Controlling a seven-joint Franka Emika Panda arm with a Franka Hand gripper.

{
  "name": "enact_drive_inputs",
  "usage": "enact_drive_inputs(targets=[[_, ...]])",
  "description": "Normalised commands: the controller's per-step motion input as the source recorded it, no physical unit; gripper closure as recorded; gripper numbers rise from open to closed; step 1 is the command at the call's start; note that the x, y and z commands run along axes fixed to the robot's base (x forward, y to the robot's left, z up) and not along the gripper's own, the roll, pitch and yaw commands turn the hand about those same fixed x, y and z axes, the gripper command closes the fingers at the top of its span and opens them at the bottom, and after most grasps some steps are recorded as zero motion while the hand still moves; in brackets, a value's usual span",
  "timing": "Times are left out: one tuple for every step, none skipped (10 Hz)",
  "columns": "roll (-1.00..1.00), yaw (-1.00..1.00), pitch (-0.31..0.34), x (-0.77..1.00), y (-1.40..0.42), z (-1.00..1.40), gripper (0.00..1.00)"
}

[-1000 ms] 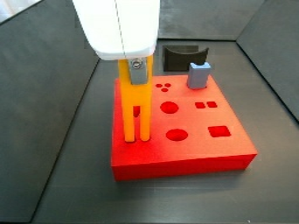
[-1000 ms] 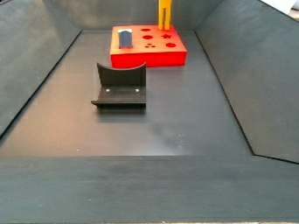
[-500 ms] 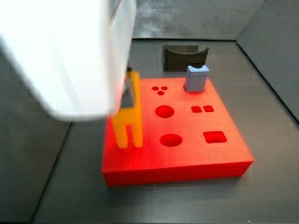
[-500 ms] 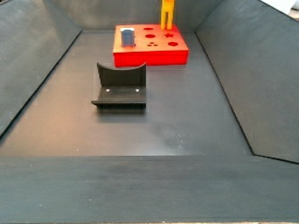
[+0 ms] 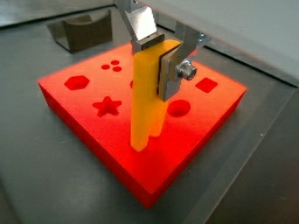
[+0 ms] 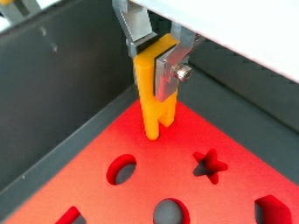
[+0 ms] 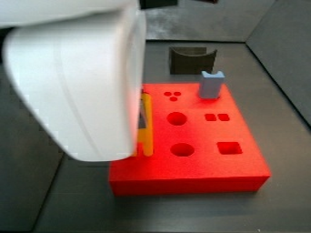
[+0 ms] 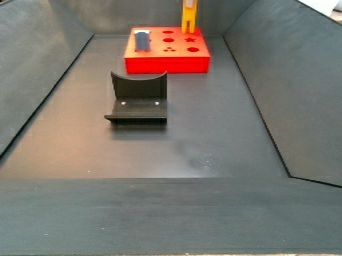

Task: Pick up the square-circle object. Move up. Rotate the square-circle object. Place the square-circle object on the fixture. Regrasp the square-circle object. Move to above the board. Insert the square-circle object.
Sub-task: Insert the square-circle object.

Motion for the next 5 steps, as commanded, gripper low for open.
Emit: enact_drive_inputs(targets=[[-0.24,-0.10,0.079,0.00,0.20,-0.45,1.00],[-0.16,-0.08,0.000,0.01,0.23,-0.14,1.00],[-0.21,-0.11,-0.050,0.01,0.31,-0.21,1.00],[0.07,-0.14,-0.129,-0.01,-0.05,-0.06,1.00],[0.14,-0.07,-0.017,0.00,-0.22,-0.03,1.00]])
